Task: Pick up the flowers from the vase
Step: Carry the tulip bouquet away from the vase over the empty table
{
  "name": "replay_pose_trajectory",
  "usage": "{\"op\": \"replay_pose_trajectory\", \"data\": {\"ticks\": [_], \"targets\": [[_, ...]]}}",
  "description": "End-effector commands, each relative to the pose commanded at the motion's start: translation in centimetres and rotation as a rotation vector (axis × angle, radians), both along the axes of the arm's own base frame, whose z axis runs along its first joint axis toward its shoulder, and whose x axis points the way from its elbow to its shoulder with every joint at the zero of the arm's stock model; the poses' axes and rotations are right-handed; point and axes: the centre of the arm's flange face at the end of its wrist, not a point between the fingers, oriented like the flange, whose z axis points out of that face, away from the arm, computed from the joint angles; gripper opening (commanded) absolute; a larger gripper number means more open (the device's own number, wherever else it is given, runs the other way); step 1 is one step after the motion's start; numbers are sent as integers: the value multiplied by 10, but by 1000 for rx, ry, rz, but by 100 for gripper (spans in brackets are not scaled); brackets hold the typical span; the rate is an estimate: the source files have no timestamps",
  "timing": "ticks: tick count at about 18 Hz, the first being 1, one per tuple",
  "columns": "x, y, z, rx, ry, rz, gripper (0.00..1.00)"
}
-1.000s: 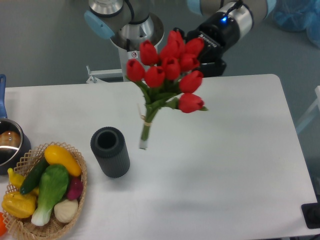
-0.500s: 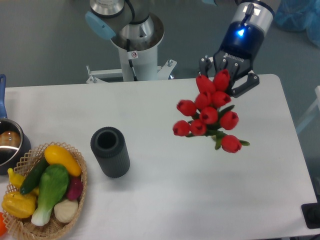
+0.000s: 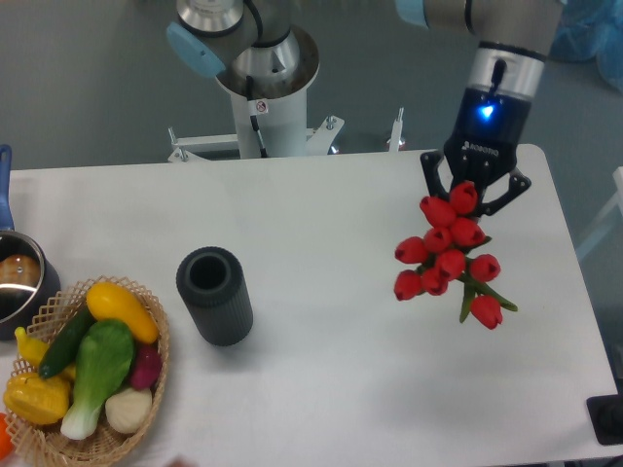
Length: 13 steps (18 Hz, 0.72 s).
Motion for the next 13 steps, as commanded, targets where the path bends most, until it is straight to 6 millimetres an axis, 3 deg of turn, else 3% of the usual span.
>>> {"op": "replay_pose_trajectory", "data": {"ticks": [4, 5, 7, 10, 13], "targets": [[-7, -11, -42, -245, 29, -20, 0], [3, 7, -47, -307, 46, -48, 0], [1, 29, -44, -381, 81, -64, 0], [-9, 37, -37, -426, 50, -68, 0], [-5, 55, -38, -461, 59, -88, 0]]}}
